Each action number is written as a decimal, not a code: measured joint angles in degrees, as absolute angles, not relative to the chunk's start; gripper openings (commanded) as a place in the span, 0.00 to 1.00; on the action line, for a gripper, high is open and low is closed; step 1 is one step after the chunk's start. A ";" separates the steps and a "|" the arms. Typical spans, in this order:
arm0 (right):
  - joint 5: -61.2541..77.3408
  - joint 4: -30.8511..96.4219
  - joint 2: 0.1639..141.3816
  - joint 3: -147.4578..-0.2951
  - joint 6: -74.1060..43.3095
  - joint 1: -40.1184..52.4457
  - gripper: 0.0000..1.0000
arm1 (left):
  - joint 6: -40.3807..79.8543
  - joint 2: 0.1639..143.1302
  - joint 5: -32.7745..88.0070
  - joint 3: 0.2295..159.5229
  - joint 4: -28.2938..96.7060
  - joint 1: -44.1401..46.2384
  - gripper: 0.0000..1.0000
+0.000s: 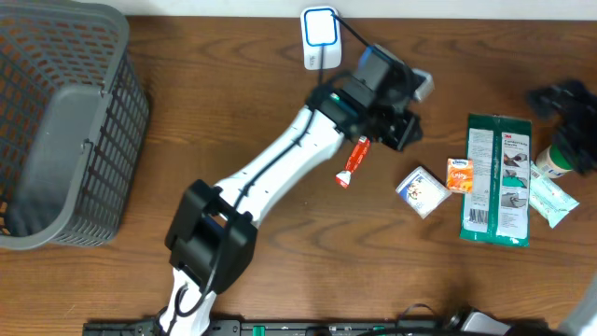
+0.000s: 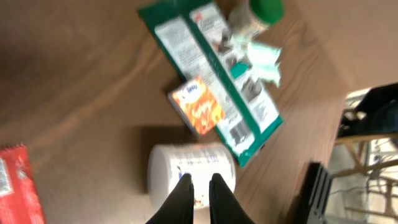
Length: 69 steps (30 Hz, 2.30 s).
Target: Scan the item barcode
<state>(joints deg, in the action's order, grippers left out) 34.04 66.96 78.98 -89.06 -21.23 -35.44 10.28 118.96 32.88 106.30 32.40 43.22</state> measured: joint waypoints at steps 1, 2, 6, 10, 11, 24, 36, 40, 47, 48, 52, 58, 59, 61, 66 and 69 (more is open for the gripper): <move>33.74 68.51 78.46 -89.08 -21.23 -37.56 0.99 | 10.31 118.96 30.50 106.30 33.74 43.88 0.10; 33.56 70.30 78.19 -89.08 -21.15 -39.51 0.99 | 10.28 118.96 27.73 106.30 34.79 44.42 0.10; 32.58 76.93 78.26 -89.08 -18.17 -44.99 0.99 | 10.31 118.96 18.55 106.30 38.85 44.86 0.10; 32.53 78.06 78.26 -89.08 -11.38 -45.91 0.99 | 10.31 118.96 14.50 106.30 41.28 44.23 0.10; 32.53 77.97 78.26 -89.08 -9.63 -45.89 0.99 | 10.28 118.96 13.93 106.30 41.36 44.01 0.10; 32.32 72.95 78.37 -89.08 -1.13 -31.24 0.99 | 15.94 108.16 6.31 105.73 41.01 34.04 0.66; 32.40 72.95 78.39 -89.08 -0.58 -27.70 0.99 | 17.39 106.41 5.17 105.73 43.09 29.74 0.83; 32.38 72.95 78.39 -89.08 -0.58 -27.70 0.99 | 17.39 106.41 5.15 105.73 43.07 29.74 0.83; 32.40 72.95 78.39 -89.08 -0.58 -27.70 0.99 | 17.39 106.41 5.15 105.73 43.09 29.74 0.83; 32.40 72.95 78.39 -89.08 -0.58 -27.70 0.99 | 17.39 106.41 5.15 105.73 43.07 29.74 0.84; 31.22 72.79 78.39 -89.08 -0.56 -27.70 0.99 | 17.39 106.41 5.15 105.73 43.09 29.74 0.83; 20.05 72.79 78.22 -89.08 -0.56 -27.66 0.99 | 17.39 106.41 5.17 105.73 43.09 29.74 0.84; 18.15 72.79 77.91 -89.06 -0.56 -27.55 0.99 | 17.39 106.41 5.15 105.73 43.09 29.74 0.83; 14.41 72.79 76.34 -88.97 -0.34 -26.26 0.99 | 17.39 106.41 5.15 105.73 43.09 29.74 0.83; 8.01 72.53 67.96 -88.86 1.32 -18.63 0.99 | 17.39 106.41 5.15 105.73 43.09 29.74 0.84; 4.14 69.25 61.06 -88.84 3.46 -11.46 0.99 | 17.39 106.41 5.15 105.73 43.09 29.74 0.84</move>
